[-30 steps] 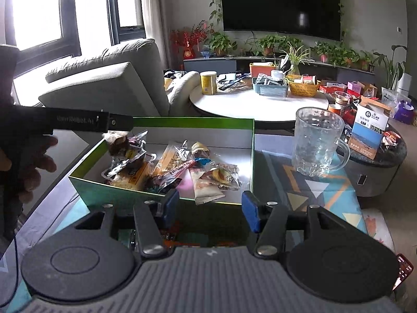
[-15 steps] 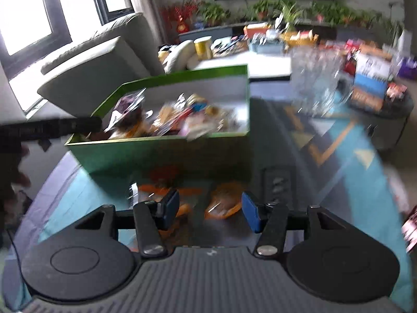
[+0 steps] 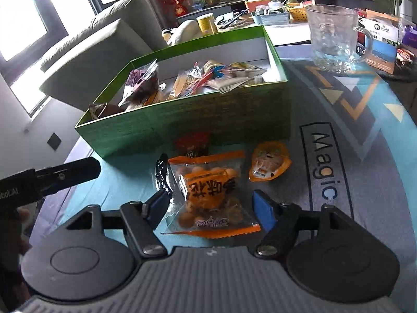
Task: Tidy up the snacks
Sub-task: 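Move both grippers back down to the snacks on the cloth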
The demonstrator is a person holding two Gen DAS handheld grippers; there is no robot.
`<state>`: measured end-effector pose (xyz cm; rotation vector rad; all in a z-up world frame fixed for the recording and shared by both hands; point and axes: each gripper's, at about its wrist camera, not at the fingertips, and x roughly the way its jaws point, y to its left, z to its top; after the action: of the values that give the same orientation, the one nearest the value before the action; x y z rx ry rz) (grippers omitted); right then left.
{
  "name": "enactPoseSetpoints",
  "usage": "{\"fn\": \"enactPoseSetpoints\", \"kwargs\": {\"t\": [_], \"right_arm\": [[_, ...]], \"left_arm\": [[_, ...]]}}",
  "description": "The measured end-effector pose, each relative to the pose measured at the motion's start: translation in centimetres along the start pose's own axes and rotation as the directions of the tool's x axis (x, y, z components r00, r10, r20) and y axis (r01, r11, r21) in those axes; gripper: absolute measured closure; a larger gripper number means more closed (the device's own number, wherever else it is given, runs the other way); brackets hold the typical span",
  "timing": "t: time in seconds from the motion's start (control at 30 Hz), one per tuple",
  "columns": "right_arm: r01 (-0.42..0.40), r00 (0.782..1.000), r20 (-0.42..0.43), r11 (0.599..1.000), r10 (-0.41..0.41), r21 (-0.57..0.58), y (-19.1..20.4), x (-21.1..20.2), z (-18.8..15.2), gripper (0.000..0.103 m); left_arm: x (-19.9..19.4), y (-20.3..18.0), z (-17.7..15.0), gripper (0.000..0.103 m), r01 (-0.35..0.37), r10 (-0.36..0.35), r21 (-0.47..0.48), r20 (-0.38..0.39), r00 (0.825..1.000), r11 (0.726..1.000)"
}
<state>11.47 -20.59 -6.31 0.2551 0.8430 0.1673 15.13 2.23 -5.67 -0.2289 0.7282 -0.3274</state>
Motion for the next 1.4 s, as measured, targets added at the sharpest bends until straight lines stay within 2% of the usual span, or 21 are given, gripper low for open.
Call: {"fn": "enactPoseSetpoints", "kwargs": {"t": [0.13, 0.23, 0.43, 0.5, 0.57, 0.6, 0.7, 0.77, 0.83, 0.9, 1.03, 1.13, 1.2, 1.27, 1.33, 1.4], "right_arm": [[0.020, 1.000, 0.008, 1.000, -0.020, -0.006, -0.3, -1.7, -0.6, 0.057], [0.056, 0.998, 0.009, 0.998, -0.056, -0.022, -0.7, -3.1, -1.6, 0.057], [0.064, 0.998, -0.007, 0.997, -0.064, -0.034, -1.2, -4.1, -2.9, 0.057], [0.063, 0.998, -0.006, 0.997, -0.063, -0.039, -1.2, -3.9, -2.8, 0.057], [0.058, 0.998, -0.003, 0.997, -0.059, -0.041, -1.1, -3.8, -2.8, 0.057], [0.055, 0.998, -0.002, 0.998, -0.055, -0.042, -1.2, -3.7, -2.8, 0.057], [0.040, 0.999, 0.004, 0.999, -0.040, -0.036, -1.3, -3.6, -2.8, 0.057], [0.031, 0.999, 0.010, 0.999, -0.031, -0.032, -1.6, -3.6, -2.8, 0.056], [0.022, 1.000, 0.014, 0.999, -0.022, -0.025, -1.8, -3.5, -2.8, 0.056], [0.016, 1.000, 0.017, 1.000, -0.016, -0.015, -1.9, -3.6, -2.9, 0.056], [0.024, 1.000, 0.010, 0.999, -0.024, -0.038, -1.4, -3.7, -3.2, 0.056], [0.016, 1.000, -0.001, 0.997, -0.016, -0.076, -0.9, -3.5, -3.3, 0.054], [0.023, 1.000, 0.002, 0.998, -0.023, -0.062, -0.7, -3.3, -3.2, 0.051], [0.032, 0.999, 0.005, 0.998, -0.032, -0.052, -0.6, -3.2, -3.1, 0.051], [0.036, 0.999, 0.001, 0.999, -0.036, -0.040, -0.6, -3.2, -3.0, 0.051], [0.032, 0.999, -0.004, 0.999, -0.032, -0.025, -0.7, -3.3, -3.0, 0.050]], "left_arm": [[0.4, -1.1, -0.1, 0.010, 0.012, -0.012, 0.005, -0.027, 1.000, 1.000], [1.5, -2.3, 0.0, 0.010, 0.029, -0.031, -0.022, -0.065, 0.997, 0.999], [4.2, -3.7, 0.0, 0.011, 0.004, -0.019, -0.103, -0.149, 0.989, 0.995], [4.7, -4.5, 0.1, 0.018, -0.009, -0.002, -0.071, -0.150, 0.989, 0.997], [5.2, -5.2, 0.2, 0.030, 0.004, -0.009, -0.033, -0.175, 0.985, 0.999], [5.5, -5.3, 0.2, 0.032, 0.013, -0.020, -0.033, -0.195, 0.981, 0.999], [5.6, -5.7, 0.1, 0.039, -0.019, 0.016, -0.013, -0.184, 0.983, 1.000], [5.7, -5.6, 0.1, 0.068, -0.017, 0.016, -0.003, -0.188, 0.982, 1.000], [5.6, -5.4, 0.2, 0.071, -0.010, 0.009, -0.005, -0.198, 0.980, 1.000], [5.2, -5.3, 0.2, 0.083, 0.006, -0.005, 0.001, -0.199, 0.980, 1.000], [4.0, -5.4, 0.0, 0.099, 0.017, -0.007, 0.048, -0.188, 0.982, 0.999], [3.5, -4.8, -0.5, 0.099, 0.013, -0.005, 0.036, -0.201, 0.980, 0.999], [3.3, -4.4, -0.7, 0.096, -0.001, 0.004, 0.014, -0.203, 0.979, 1.000], [3.2, -4.3, -0.5, 0.074, -0.020, 0.016, -0.014, -0.206, 0.978, 1.000], [3.2, -4.4, -0.4, 0.059, -0.010, 0.005, -0.024, -0.201, 0.980, 1.000], [3.2, -4.9, -0.3, 0.054, 0.004, -0.009, -0.024, -0.187, 0.982, 1.000]]}}
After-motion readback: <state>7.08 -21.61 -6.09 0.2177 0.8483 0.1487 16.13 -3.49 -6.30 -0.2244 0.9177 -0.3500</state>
